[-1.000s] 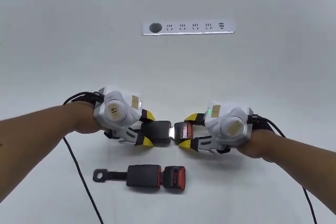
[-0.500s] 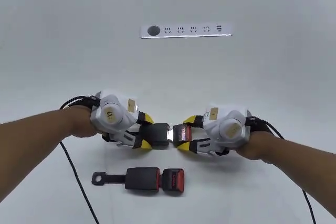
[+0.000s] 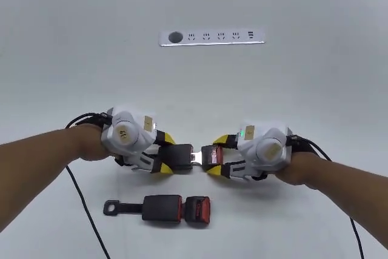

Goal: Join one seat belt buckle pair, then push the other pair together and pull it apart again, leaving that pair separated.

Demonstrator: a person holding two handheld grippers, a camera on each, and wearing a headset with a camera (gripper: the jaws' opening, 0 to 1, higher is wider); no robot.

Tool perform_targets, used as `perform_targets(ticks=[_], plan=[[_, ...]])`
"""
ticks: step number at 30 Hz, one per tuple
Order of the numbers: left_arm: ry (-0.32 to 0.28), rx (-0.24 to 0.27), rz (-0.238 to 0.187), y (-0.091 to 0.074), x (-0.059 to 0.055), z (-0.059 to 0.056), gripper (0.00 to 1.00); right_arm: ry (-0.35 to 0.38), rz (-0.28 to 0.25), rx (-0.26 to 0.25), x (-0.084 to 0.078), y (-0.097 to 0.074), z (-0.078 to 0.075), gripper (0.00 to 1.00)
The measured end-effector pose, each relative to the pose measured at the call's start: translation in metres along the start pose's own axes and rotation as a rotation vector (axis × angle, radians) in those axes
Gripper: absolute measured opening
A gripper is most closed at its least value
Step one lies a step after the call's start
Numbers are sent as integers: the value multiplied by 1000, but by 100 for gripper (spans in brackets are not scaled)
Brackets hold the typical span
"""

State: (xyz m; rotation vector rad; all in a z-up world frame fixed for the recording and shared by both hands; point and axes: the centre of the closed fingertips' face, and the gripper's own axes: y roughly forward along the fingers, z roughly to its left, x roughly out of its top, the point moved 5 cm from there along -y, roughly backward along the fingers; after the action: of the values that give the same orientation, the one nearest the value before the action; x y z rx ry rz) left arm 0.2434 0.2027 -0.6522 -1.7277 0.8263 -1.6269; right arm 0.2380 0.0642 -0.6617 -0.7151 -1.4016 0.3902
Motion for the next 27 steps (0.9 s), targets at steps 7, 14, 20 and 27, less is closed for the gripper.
perform_targets(ticks=[7, 14, 20, 27], plan=[[-13, 11, -2, 1, 0, 0, 34, 13, -12, -5, 0, -2, 1, 35], [-13, 11, 5, 1, 1, 0, 34, 25, -2, -9, -15, -19, -2, 35], [-17, 14, 8, 1, 1, 0, 34, 31, 1, -15, -26, -30, -3, 35], [-19, 14, 14, 1, 1, 0, 34, 38, 1, -19, -33, -43, -7, 35]])
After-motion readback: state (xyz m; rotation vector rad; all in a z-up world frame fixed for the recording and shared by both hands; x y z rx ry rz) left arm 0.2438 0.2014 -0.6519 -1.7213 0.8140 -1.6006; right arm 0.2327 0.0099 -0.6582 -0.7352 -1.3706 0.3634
